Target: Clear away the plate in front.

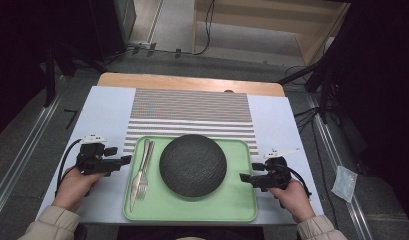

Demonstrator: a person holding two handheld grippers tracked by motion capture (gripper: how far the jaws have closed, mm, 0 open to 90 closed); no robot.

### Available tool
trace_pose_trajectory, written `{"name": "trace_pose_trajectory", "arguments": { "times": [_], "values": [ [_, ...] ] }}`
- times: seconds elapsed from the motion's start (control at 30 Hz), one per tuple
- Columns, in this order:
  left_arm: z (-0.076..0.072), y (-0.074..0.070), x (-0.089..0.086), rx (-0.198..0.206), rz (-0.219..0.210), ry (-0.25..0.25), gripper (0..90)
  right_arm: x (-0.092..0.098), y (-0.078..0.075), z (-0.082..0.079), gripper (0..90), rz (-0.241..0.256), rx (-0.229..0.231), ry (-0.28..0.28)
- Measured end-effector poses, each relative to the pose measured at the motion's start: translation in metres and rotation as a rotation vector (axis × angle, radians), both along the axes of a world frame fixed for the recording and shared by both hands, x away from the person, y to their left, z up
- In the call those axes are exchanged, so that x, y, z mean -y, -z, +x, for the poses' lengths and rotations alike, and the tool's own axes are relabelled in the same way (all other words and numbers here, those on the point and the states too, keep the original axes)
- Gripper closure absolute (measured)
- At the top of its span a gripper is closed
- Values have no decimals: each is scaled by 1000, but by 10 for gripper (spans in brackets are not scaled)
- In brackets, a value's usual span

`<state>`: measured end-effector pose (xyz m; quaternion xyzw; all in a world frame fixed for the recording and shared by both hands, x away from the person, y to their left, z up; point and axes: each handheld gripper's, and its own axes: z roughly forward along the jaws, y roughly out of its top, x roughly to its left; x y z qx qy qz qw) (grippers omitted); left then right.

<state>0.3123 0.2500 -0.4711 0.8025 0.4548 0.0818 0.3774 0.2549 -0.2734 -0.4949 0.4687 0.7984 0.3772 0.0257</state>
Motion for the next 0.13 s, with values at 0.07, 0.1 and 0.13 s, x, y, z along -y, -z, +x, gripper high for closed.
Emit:
{"name": "trace_pose_trajectory", "arguments": {
  "times": [0.07, 0.1, 0.13],
  "values": [
    [0, 1, 1, 4, 0, 1, 307, 0, 0, 0, 230, -3, -4, -2],
    [0, 1, 1, 5, 0, 1, 307, 0, 0, 0, 230, -2, -3, -2],
    [0, 1, 1, 5, -3, 1, 307, 0, 0, 0, 230, -2, -3, -2]
  ]
}}
